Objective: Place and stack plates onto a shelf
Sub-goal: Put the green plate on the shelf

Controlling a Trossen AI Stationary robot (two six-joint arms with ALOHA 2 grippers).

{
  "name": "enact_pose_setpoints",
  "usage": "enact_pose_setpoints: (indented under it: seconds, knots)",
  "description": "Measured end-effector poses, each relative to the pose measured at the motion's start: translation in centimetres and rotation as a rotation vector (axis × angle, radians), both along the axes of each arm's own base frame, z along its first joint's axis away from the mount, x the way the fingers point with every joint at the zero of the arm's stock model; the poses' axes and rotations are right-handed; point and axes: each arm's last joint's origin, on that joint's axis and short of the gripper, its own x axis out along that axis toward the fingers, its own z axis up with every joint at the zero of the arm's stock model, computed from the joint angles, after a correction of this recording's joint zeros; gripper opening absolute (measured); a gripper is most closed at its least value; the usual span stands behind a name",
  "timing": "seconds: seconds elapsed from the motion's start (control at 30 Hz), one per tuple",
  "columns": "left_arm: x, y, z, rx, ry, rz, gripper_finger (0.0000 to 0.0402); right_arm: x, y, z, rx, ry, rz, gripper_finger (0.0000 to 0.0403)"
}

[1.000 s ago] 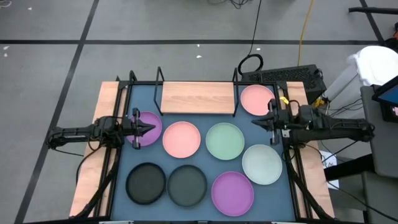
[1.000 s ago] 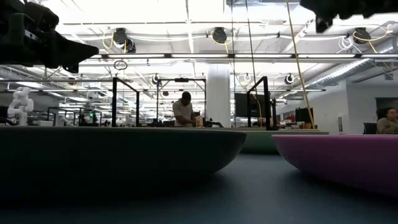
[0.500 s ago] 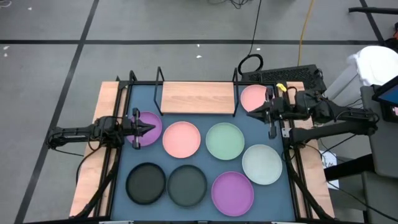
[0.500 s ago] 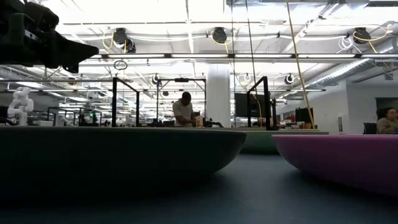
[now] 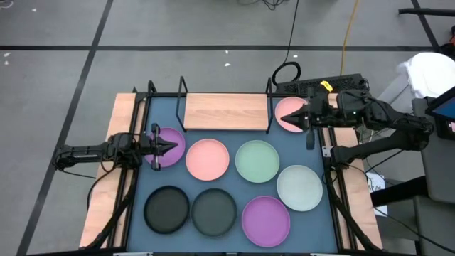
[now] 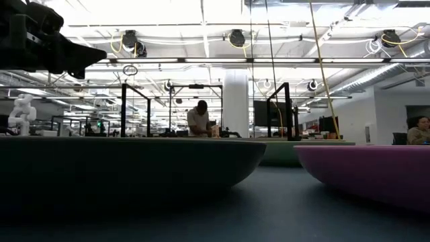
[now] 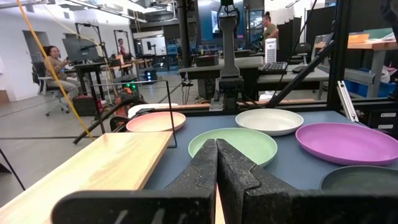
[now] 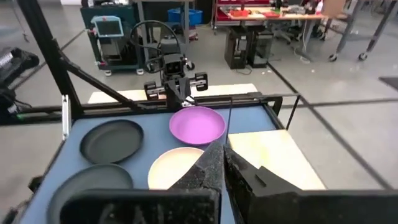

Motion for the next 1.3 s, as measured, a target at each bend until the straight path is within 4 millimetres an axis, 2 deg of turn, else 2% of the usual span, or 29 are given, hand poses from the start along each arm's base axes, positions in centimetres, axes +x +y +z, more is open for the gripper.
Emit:
enact_pose_setpoints:
  seconds: [0.23,0.3,0.4,0.63,0.83,1.07,1.3]
  knots:
    - [0.0,0.1,0.0,-0.047,-0.002,0.016,0.0004,1.4,0.7,-1.6,0.057,0.139,0.021,0.0000]
    - [0.0,0.1,0.0,-0.111,-0.008,0.029,0.0004,1.7,0.9,-2.2,0.064,0.192,0.027,0.0000]
    - [0.0,0.1,0.7,-0.204,-0.086,0.014,0.0004,2.1,1.2,-2.7,0.087,0.236,0.031,0.0000]
    - [-0.2,0.0,3.0,-0.128,-0.100,0.006,0.0004,2.8,2.0,-3.7,0.148,0.314,0.033,0.0000]
    - [-0.1,0.0,6.8,-0.147,-0.029,0.010,0.0004,3.3,2.6,-4.6,0.174,0.397,0.031,0.0000]
    - [0.4,0.0,12.6,-0.135,0.055,0.016,0.0004,3.6,2.7,-5.4,0.235,0.465,-0.014,0.0000]
    - [1.5,0.0,18.2,-0.195,0.027,0.007,0.0004,3.9,2.7,-5.9,0.299,0.503,-0.064,0.0000]
